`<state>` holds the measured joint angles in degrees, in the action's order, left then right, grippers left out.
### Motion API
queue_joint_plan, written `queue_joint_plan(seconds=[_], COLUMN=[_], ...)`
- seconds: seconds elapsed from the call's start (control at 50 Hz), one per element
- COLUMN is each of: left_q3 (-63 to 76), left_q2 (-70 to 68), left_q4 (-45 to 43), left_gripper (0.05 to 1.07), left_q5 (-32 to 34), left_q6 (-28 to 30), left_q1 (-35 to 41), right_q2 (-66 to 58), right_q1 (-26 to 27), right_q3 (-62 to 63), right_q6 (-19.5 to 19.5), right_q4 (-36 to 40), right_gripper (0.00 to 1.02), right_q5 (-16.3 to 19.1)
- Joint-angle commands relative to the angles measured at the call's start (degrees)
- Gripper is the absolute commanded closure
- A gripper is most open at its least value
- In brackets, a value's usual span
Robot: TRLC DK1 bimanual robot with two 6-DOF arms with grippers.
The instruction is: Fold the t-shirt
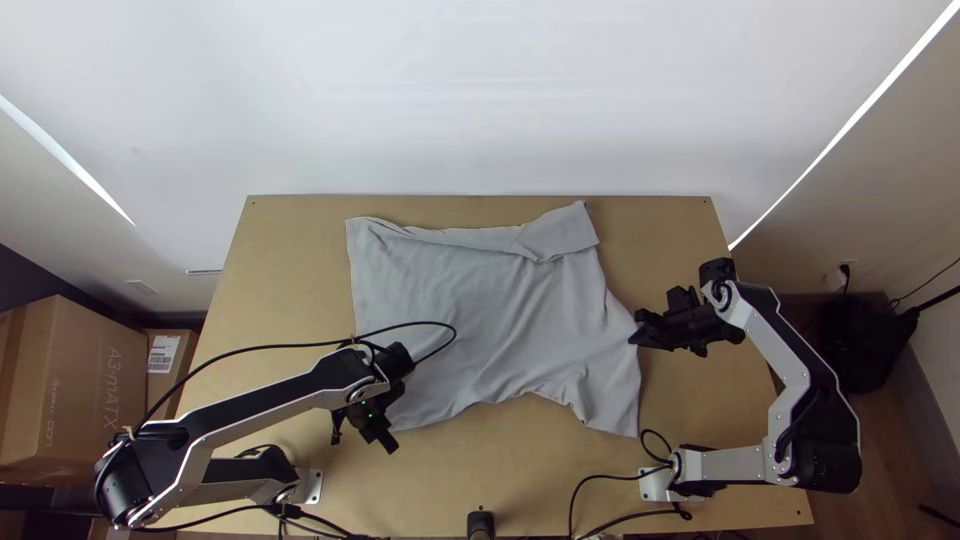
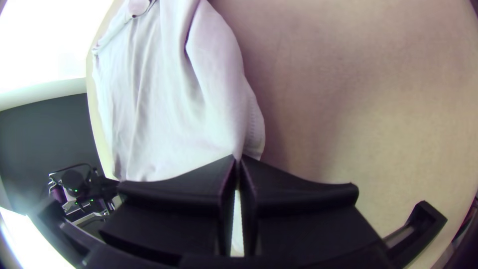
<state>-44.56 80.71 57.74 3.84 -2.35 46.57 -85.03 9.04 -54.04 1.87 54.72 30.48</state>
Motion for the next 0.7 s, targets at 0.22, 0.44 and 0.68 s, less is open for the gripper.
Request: queue_joint_plan(seconds=[0.22, 0.44, 0.68], left_q3=[-1.68, -7.83, -16.62], left_q2=[-8.46, -9.78, -11.98], left_q4=[-3.77, -5.09, -7.81], left_gripper=[1.05, 1.05, 1.05], left_q5=[2.14, 5.83, 6.62], left_q6=[2.44, 1.29, -2.66], left_q1=[-16.16, -31.19, -40.5], right_q2=[3.3, 10.94, 18.85], right_q1=[8.28, 8.28, 3.62], right_q3=[1.48, 4.3, 1.75], right_q6=[-5.3, -9.95, -8.72], right_q4=[0.92, 2.5, 0.74], right_gripper=[1.0, 1.0, 1.0], right_q5=[-0.16, -0.16, -0.86])
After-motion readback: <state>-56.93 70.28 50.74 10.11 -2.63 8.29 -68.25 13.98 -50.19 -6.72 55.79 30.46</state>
